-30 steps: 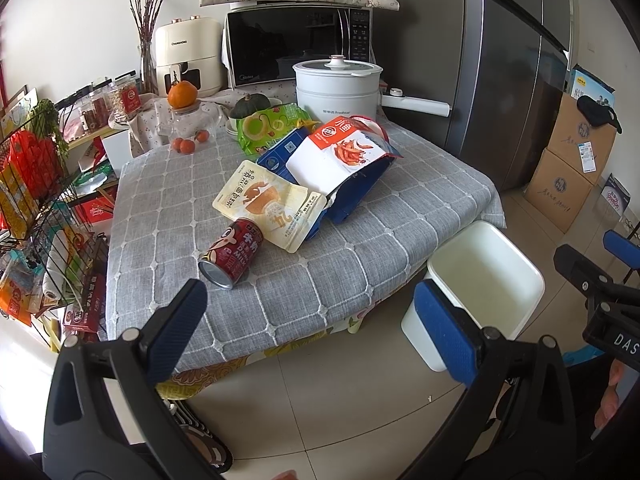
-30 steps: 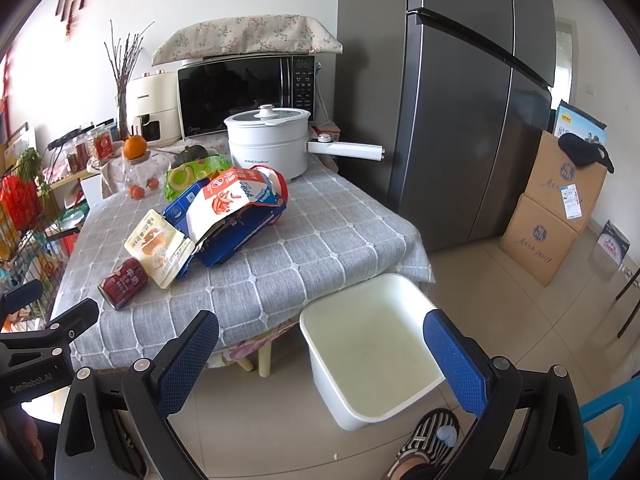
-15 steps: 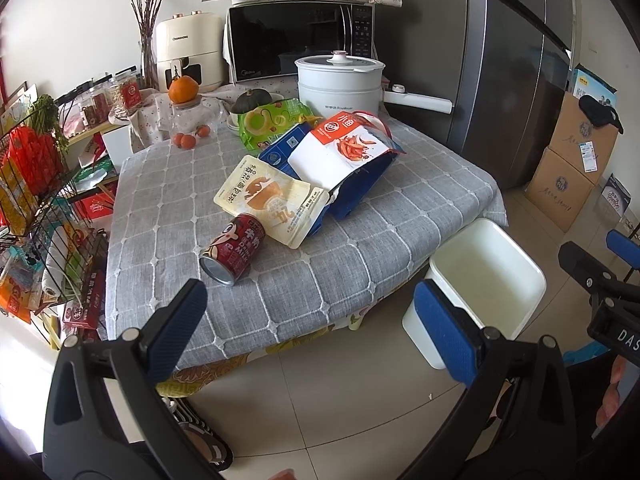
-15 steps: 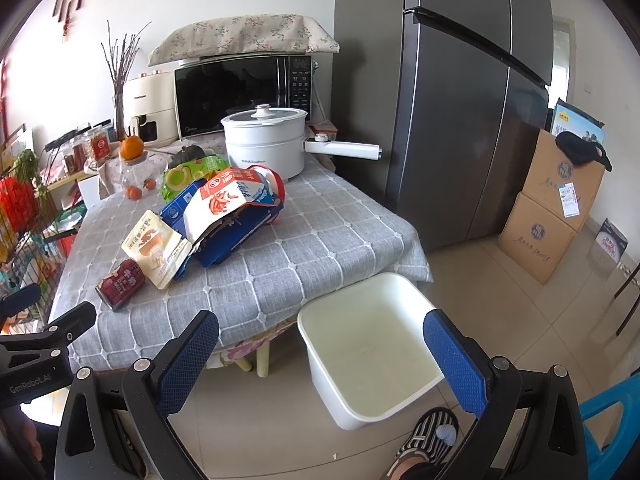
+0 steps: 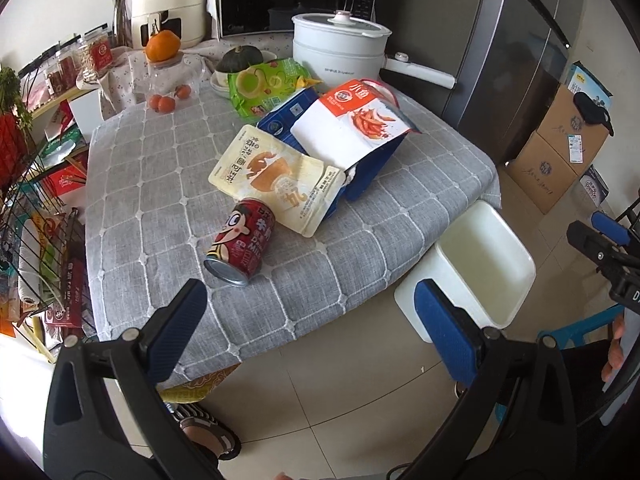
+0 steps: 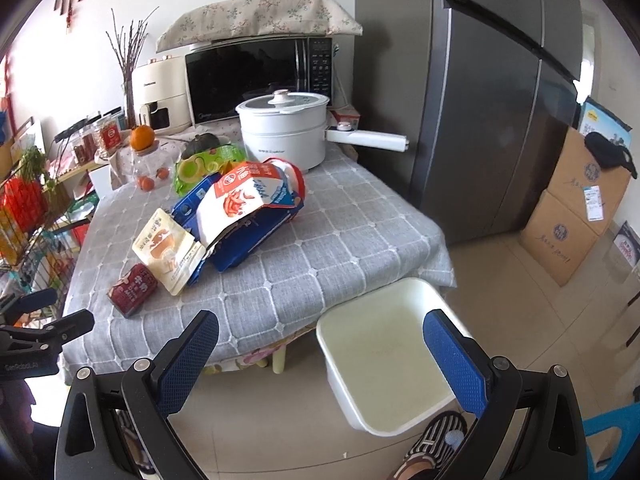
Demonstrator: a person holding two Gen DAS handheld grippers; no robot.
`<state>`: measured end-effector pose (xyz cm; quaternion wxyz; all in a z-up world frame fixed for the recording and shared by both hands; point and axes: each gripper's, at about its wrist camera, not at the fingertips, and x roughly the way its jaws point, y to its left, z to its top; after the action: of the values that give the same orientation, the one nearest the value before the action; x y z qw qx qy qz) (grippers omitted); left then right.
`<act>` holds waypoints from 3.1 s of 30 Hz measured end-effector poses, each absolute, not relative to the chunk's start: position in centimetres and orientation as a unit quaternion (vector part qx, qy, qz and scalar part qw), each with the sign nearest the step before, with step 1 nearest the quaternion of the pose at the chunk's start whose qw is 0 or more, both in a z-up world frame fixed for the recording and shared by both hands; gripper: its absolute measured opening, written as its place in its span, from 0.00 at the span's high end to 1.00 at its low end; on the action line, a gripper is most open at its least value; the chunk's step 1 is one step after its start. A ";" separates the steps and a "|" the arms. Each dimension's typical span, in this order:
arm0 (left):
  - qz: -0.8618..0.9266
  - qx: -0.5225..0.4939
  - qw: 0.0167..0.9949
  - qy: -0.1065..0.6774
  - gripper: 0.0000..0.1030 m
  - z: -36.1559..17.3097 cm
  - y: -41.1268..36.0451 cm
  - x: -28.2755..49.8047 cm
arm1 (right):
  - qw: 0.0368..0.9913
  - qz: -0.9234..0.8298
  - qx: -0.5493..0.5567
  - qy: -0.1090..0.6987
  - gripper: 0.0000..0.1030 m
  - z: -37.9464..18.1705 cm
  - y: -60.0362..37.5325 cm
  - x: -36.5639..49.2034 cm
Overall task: Collect trash
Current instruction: 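Grasp the red cartoon can with the left gripper while the right approaches the cream pouch, then grasp the cream snack pouch with the right gripper and lift it, then carry the pouch over the white bin and open the right gripper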
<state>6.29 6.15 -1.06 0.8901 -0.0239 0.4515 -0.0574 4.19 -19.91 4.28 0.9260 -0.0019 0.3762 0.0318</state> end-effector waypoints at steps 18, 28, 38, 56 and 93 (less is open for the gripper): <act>-0.076 0.042 0.815 0.573 0.45 -11.0 9.0 17.3 | 0.832 0.156 0.025 0.532 0.00 -2.3 -15.8 16.6; -0.051 -0.041 0.858 0.510 0.46 -6.3 13.6 14.1 | 0.827 0.249 0.013 0.505 0.03 -1.4 -8.5 19.4; -0.013 -0.094 0.866 0.491 0.46 -5.6 19.3 12.4 | 0.807 0.323 -0.126 0.479 0.04 -4.0 2.6 25.6; -0.008 -0.111 0.872 0.476 0.45 -4.7 20.9 11.6 | 0.804 0.293 -0.157 0.493 0.91 -9.1 6.3 25.1; -0.249 0.014 0.833 0.493 0.46 -7.6 -8.9 11.7 | 0.777 0.047 0.082 0.622 0.94 -11.0 -31.4 15.4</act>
<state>11.74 -8.89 -7.63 0.8332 0.0143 0.4934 -0.2494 15.45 -31.36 -10.99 0.7771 0.0818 0.6222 0.0472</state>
